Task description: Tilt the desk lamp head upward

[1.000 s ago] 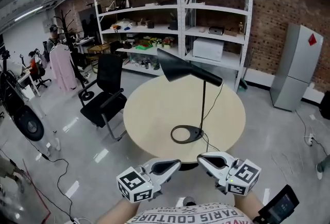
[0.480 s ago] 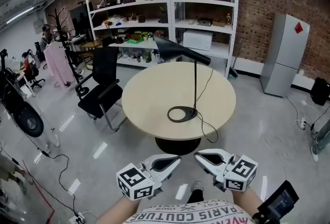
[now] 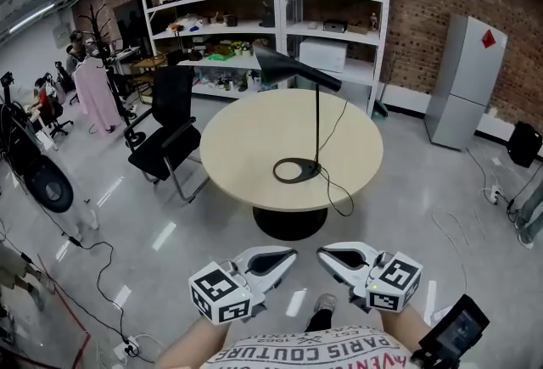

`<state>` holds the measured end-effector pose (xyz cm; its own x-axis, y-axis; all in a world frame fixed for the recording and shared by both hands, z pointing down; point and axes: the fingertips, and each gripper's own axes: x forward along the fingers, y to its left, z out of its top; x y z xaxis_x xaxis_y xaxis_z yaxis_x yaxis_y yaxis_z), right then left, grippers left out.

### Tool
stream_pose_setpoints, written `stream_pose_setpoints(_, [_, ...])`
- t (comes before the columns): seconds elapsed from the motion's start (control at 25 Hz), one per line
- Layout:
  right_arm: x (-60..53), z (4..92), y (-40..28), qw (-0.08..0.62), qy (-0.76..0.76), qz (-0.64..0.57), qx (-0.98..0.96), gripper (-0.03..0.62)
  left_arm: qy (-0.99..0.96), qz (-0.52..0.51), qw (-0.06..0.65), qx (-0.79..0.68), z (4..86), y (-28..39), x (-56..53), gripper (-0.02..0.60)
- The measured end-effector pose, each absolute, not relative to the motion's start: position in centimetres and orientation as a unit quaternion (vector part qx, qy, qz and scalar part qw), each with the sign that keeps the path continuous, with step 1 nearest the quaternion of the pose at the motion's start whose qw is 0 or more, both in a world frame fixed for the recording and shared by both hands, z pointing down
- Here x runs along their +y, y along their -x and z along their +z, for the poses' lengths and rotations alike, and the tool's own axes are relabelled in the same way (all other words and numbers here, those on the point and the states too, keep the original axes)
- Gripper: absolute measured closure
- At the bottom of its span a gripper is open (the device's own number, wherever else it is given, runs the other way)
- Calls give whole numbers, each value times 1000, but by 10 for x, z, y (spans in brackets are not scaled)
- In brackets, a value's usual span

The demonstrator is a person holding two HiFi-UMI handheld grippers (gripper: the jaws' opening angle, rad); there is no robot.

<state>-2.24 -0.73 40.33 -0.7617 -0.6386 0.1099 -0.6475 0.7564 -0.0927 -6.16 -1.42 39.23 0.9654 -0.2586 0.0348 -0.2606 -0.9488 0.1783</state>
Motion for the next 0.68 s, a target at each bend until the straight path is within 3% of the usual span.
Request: stream_pose_setpoints(0.68, [14,407,21,36,-348,67,-935,592,-988,16,93,-122,394,56,10,581])
